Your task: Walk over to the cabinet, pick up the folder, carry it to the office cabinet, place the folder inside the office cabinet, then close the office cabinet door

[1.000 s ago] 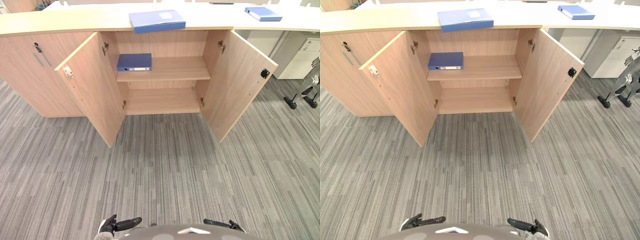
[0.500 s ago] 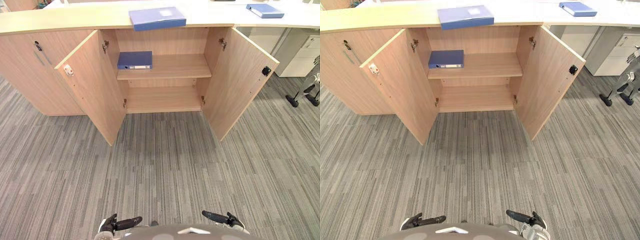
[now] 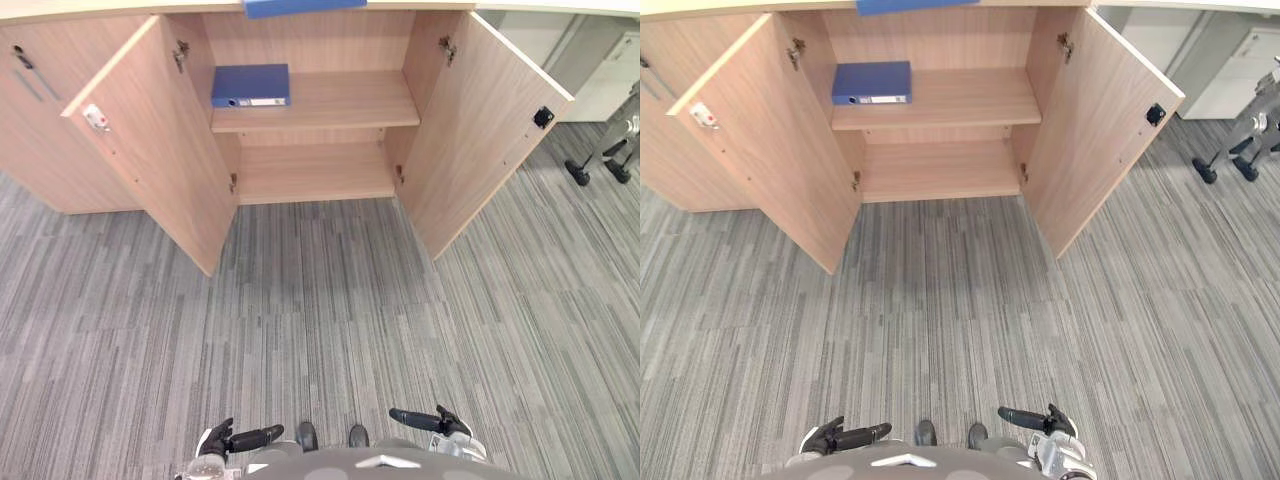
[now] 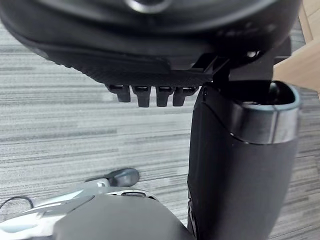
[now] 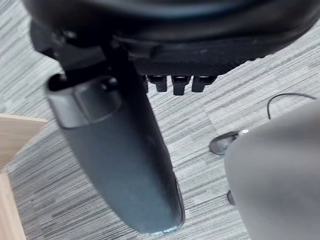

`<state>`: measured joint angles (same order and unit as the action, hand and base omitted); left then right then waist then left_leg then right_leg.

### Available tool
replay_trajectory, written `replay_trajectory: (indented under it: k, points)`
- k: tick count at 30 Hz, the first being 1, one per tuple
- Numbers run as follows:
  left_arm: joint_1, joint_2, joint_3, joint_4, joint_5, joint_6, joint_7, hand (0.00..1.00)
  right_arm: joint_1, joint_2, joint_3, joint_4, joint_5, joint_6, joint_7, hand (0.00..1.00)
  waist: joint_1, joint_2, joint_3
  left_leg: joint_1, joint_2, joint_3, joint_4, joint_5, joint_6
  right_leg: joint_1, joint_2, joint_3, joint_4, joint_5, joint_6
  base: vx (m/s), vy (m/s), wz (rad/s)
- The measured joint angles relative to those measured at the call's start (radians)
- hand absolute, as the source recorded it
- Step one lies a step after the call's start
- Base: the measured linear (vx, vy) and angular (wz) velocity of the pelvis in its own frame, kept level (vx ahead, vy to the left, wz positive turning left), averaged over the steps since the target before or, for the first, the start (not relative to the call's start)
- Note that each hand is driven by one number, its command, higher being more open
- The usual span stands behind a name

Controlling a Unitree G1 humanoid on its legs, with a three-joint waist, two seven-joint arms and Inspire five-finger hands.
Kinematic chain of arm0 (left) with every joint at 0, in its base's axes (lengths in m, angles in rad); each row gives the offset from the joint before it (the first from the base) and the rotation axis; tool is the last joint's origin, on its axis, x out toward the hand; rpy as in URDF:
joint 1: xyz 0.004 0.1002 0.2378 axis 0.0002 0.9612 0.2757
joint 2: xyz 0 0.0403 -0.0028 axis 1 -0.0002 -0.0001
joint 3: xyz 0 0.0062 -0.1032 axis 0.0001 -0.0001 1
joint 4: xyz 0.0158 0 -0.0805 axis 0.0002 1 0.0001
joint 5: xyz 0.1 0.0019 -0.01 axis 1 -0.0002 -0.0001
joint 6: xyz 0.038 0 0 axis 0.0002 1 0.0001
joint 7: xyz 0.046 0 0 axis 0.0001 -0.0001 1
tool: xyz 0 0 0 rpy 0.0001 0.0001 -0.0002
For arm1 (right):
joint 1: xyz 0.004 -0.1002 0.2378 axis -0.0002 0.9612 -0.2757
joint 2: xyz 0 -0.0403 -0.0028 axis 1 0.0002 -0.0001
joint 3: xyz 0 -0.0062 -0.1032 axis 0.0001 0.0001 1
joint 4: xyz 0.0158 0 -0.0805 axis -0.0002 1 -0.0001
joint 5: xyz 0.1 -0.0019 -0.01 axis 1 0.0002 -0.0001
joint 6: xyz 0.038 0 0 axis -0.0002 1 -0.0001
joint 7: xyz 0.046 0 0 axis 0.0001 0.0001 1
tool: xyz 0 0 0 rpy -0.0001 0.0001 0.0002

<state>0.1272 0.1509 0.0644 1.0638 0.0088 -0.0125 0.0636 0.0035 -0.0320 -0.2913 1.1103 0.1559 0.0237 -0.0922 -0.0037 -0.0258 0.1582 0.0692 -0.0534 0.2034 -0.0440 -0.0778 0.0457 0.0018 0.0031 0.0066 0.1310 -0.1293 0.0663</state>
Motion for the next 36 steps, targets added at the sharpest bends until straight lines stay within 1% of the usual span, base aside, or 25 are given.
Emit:
replay_trajectory:
  k: [2,4,6,9,11,12,13,14,15,16,17,18,19,20,21,22,23,25,27,28,30,31,32,34,36]
  points:
    - [-0.006,0.002,0.001,-0.002,-0.002,0.000,0.002,1.00,0.000,0.000,-0.002,-0.010,0.002,0.001,0.000,1.00,0.000,0.000,0.021,0.000,-0.006,0.002,0.055,-0.040,0.009,-0.082,-0.018,-0.019,0.226,-0.066,0.024,0.01,0.075,-0.09]
    - [-0.014,0.002,0.000,-0.001,-0.003,0.000,0.006,1.00,0.003,0.000,-0.002,-0.043,0.003,-0.001,-0.004,1.00,-0.001,0.001,0.030,0.018,-0.018,-0.007,0.079,-0.064,0.038,-0.199,-0.050,-0.059,0.488,-0.090,0.014,0.07,0.119,0.09]
    - [-0.027,0.001,0.001,-0.001,-0.007,0.001,0.015,1.00,0.000,0.000,-0.001,-0.059,0.003,-0.006,-0.002,1.00,-0.001,0.004,0.043,0.041,-0.026,-0.022,0.079,-0.082,0.048,-0.255,-0.081,-0.098,0.590,-0.135,-0.003,0.14,0.110,0.20]
    - [-0.033,-0.004,0.010,-0.001,-0.017,0.001,0.019,1.00,-0.010,-0.001,0.001,-0.058,0.003,-0.008,0.002,1.00,-0.003,0.010,0.047,0.089,-0.005,-0.042,0.054,-0.106,0.040,-0.309,-0.067,-0.141,0.506,-0.157,-0.005,0.25,0.032,0.15]
    - [-0.042,-0.010,0.023,-0.001,-0.018,0.002,0.018,1.00,-0.014,-0.001,0.001,-0.066,0.003,-0.011,0.002,1.00,-0.010,0.018,0.051,0.107,0.025,-0.057,0.044,-0.122,0.016,-0.348,-0.031,-0.157,0.383,-0.131,-0.016,0.30,-0.058,0.24]
    - [-0.043,-0.009,0.024,0.000,-0.017,0.002,0.017,1.00,-0.013,-0.001,0.001,-0.074,0.002,-0.012,0.001,1.00,-0.018,0.020,0.052,0.121,0.042,-0.072,0.042,-0.136,-0.009,-0.351,-0.009,-0.163,0.286,-0.078,-0.029,0.40,-0.133,0.45]
    - [-0.038,-0.007,0.032,0.001,-0.017,0.002,0.015,1.00,-0.005,-0.001,0.000,-0.073,0.003,-0.013,0.000,1.00,-0.024,0.014,0.049,0.146,0.048,-0.085,0.043,-0.154,-0.038,-0.347,0.002,-0.161,0.215,0.005,-0.054,0.44,-0.153,0.52]
    - [-0.035,-0.009,0.041,0.001,-0.016,0.002,0.015,1.00,0.001,-0.001,-0.002,-0.073,0.003,-0.013,-0.001,1.00,-0.028,0.010,0.047,0.160,0.050,-0.092,0.047,-0.163,-0.055,-0.340,-0.002,-0.161,0.211,0.074,-0.075,0.51,-0.187,0.42]
    - [-0.039,-0.032,0.069,0.001,-0.017,0.000,0.018,1.00,0.000,-0.009,-0.003,-0.074,0.001,-0.013,-0.001,1.00,-0.024,0.028,0.040,0.164,0.079,-0.097,0.076,-0.175,-0.079,-0.319,0.014,-0.177,0.219,0.070,-0.106,0.54,-0.193,0.29]
    - [-0.045,-0.043,0.090,-0.001,-0.016,-0.002,0.013,1.00,-0.001,-0.009,-0.003,-0.077,0.000,-0.018,-0.002,1.00,-0.020,0.039,0.042,0.136,0.086,-0.090,0.148,-0.170,-0.105,-0.303,0.016,-0.184,0.215,0.049,-0.122,0.55,-0.197,0.17]
    - [-0.047,-0.050,0.105,-0.002,-0.016,-0.001,0.011,1.00,-0.001,-0.008,-0.002,-0.077,0.000,-0.018,-0.004,1.00,-0.019,0.042,0.044,0.119,0.090,-0.080,0.204,-0.167,-0.110,-0.287,0.015,-0.184,0.211,0.041,-0.127,0.54,-0.183,0.14]
    - [-0.047,-0.066,0.144,-0.002,-0.017,-0.001,0.012,1.00,-0.001,-0.007,-0.006,-0.080,0.003,-0.011,-0.004,1.00,-0.021,0.050,0.046,0.071,0.102,-0.065,0.381,-0.158,-0.126,-0.231,0.015,-0.183,0.186,0.029,-0.137,0.51,-0.164,0.16]
    - [-0.045,-0.078,0.179,-0.014,-0.017,-0.001,0.015,1.00,0.008,-0.007,0.003,-0.090,0.002,-0.006,-0.006,1.00,-0.020,0.051,0.046,-0.009,0.143,-0.044,0.624,-0.149,-0.137,-0.160,0.015,-0.179,0.152,0.019,-0.142,0.49,-0.143,0.19]
    - [-0.045,-0.083,0.195,-0.026,-0.017,-0.002,0.014,1.00,0.014,-0.003,0.005,-0.098,0.002,-0.007,-0.005,1.00,-0.018,0.051,0.046,-0.042,0.169,-0.023,0.731,-0.151,-0.137,-0.126,0.017,-0.177,0.142,0.009,-0.145,0.53,-0.148,0.12]
    - [-0.046,-0.087,0.212,-0.051,-0.019,-0.002,0.011,1.00,0.014,0.005,0.009,-0.104,0.003,-0.007,-0.005,1.00,-0.007,0.048,0.049,-0.096,0.222,0.024,0.888,-0.163,-0.121,-0.065,0.019,-0.169,0.124,-0.011,-0.148,0.47,-0.102,-0.12]
    - [-0.048,-0.099,0.227,-0.077,-0.020,-0.003,0.010,1.00,0.012,0.011,0.015,-0.116,0.003,-0.008,-0.005,1.00,0.006,0.041,0.051,-0.151,0.265,0.059,0.979,-0.177,-0.107,-0.026,0.022,-0.152,0.111,-0.029,-0.148,0.43,-0.075,-0.24]
    - [-0.048,-0.103,0.230,-0.089,-0.021,-0.005,0.010,1.00,0.010,0.013,0.028,-0.120,0.003,-0.009,-0.005,1.00,0.010,0.041,0.051,-0.180,0.276,0.068,0.997,-0.187,-0.108,-0.009,0.022,-0.141,0.101,-0.037,-0.147,0.24,0.005,-0.34]
    - [-0.068,-0.114,0.230,-0.106,-0.022,-0.009,0.011,1.00,0.008,0.026,0.039,-0.135,0.003,-0.012,-0.004,1.00,0.030,0.044,0.050,-0.271,0.309,0.108,0.972,-0.219,-0.105,0.041,0.019,-0.106,0.063,-0.051,-0.141,0.24,0.059,-0.45]
    - [-0.087,-0.122,0.225,-0.109,-0.022,-0.010,0.013,1.00,0.008,0.040,0.036,-0.136,0.004,-0.006,-0.006,1.00,0.037,0.034,0.055,-0.310,0.298,0.139,0.848,-0.237,-0.102,0.088,-0.004,-0.086,0.037,-0.051,-0.140,0.31,0.142,-0.41]
    - [-0.100,-0.132,0.203,-0.117,-0.023,-0.017,0.016,1.00,0.013,0.045,0.029,-0.136,0.004,-0.006,-0.009,1.00,0.040,0.020,0.052,-0.335,0.248,0.141,0.644,-0.214,-0.109,0.125,-0.046,-0.071,0.009,-0.064,-0.118,0.32,0.202,-0.36]
    - [-0.101,-0.136,0.175,-0.118,-0.020,-0.026,0.015,1.00,0.015,0.043,0.027,-0.134,0.004,-0.006,-0.013,1.00,0.043,0.024,0.044,-0.339,0.217,0.115,0.467,-0.146,-0.115,0.128,-0.062,-0.047,0.000,-0.086,-0.082,0.29,0.219,-0.49]
    - [-0.101,-0.141,0.159,-0.107,-0.019,-0.029,0.014,1.00,0.016,0.037,0.028,-0.129,0.004,-0.005,-0.019,1.00,0.045,0.037,0.036,-0.334,0.198,0.078,0.412,-0.022,-0.106,0.142,-0.069,-0.018,-0.010,-0.106,-0.049,0.36,0.267,-0.65]
    - [-0.104,-0.127,0.157,-0.096,-0.019,-0.025,0.015,1.00,0.018,0.044,0.029,-0.123,0.004,-0.004,-0.021,1.00,0.041,0.017,0.019,-0.325,0.171,0.097,0.414,-0.048,-0.088,0.142,-0.099,0.005,-0.010,-0.112,-0.039,0.37,0.265,-0.57]
    - [-0.103,-0.118,0.157,-0.095,-0.019,-0.021,0.016,1.00,0.034,0.053,0.028,-0.122,0.004,-0.003,-0.021,1.00,0.040,-0.004,0.005,-0.319,0.154,0.124,0.437,-0.085,-0.069,0.139,-0.132,0.017,0.006,-0.110,-0.035,0.38,0.264,-0.34]
    - [-0.101,-0.110,0.160,-0.072,-0.021,-0.018,0.018,1.00,0.040,0.060,0.024,-0.122,0.003,-0.003,-0.020,1.00,0.057,-0.014,-0.003,-0.249,0.142,0.182,0.449,-0.122,-0.033,0.109,-0.160,0.041,0.152,-0.112,-0.024,0.42,0.280,-0.58]
